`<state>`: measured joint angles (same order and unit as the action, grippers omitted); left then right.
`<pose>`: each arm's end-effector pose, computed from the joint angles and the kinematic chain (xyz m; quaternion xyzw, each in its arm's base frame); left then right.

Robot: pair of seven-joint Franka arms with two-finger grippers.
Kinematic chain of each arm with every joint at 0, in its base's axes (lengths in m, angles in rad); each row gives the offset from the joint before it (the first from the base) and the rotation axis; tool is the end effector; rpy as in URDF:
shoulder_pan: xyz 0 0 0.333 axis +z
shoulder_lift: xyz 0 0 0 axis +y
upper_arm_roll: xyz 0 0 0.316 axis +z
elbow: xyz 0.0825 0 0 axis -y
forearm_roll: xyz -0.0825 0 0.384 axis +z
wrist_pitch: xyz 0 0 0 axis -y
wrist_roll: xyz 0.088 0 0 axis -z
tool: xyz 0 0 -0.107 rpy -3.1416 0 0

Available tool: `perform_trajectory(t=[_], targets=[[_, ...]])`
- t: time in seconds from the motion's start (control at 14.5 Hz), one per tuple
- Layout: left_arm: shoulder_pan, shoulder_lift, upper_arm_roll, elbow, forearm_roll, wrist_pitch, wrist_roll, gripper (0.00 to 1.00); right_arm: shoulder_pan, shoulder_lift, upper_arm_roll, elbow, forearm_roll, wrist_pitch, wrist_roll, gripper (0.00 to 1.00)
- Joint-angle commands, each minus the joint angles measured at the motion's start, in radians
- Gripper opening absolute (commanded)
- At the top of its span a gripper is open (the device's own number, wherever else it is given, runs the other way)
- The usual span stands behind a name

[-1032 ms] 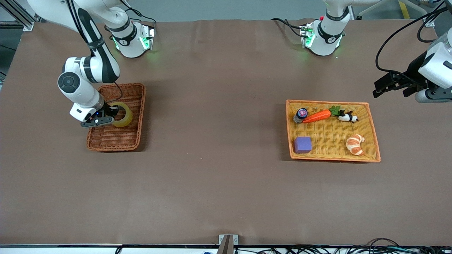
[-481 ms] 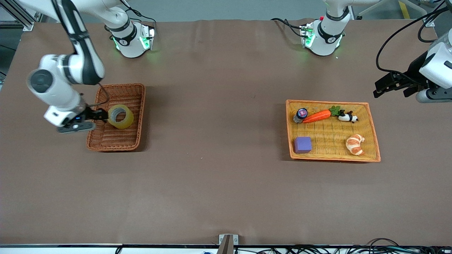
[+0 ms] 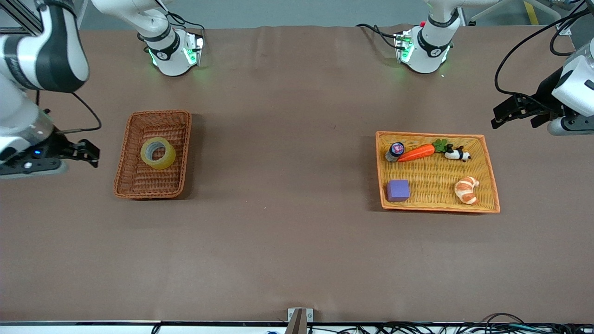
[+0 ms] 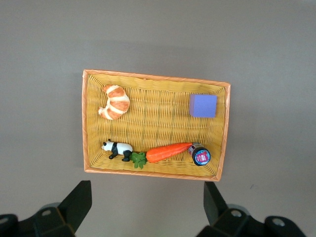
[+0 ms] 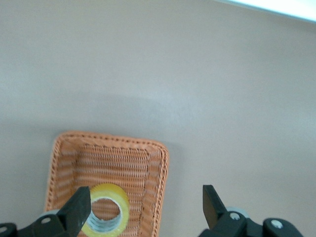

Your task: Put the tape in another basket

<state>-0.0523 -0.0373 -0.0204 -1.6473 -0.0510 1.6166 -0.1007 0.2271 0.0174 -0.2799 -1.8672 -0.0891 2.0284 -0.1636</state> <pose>0.5445 -0.0451 0.6130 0.9996 0.0151 0.0011 0.0253 0.5800 -0.0348 0.5148 0.9938 0.0721 0.0669 0.0512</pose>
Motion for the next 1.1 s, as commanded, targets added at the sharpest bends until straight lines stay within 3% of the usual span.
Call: perform_trajectory(t=[0.0, 0.21, 0.55, 1.03], targets=[[-0.006, 0.005, -0.003, 0.02, 0.022, -0.003, -0.002, 1.0, -0.069, 0.01, 0.039, 0.123, 0.072, -0.121, -0.01, 1.0], [-0.006, 0.001, -0.004, 0.021, 0.023, -0.004, -0.002, 1.0, -0.129, 0.001, 0.14, 0.245, 0.075, -0.258, 0.028, 1.0], [-0.006, -0.035, -0.024, 0.014, 0.08, -0.021, -0.019, 1.0, -0.123, 0.01, 0.139, 0.402, 0.074, -0.474, 0.104, 1.0], [-0.006, -0.033, -0.061, 0.007, 0.076, -0.034, -0.07, 1.0, -0.147, 0.003, 0.148, 0.373, 0.065, -0.498, 0.118, 1.0]])
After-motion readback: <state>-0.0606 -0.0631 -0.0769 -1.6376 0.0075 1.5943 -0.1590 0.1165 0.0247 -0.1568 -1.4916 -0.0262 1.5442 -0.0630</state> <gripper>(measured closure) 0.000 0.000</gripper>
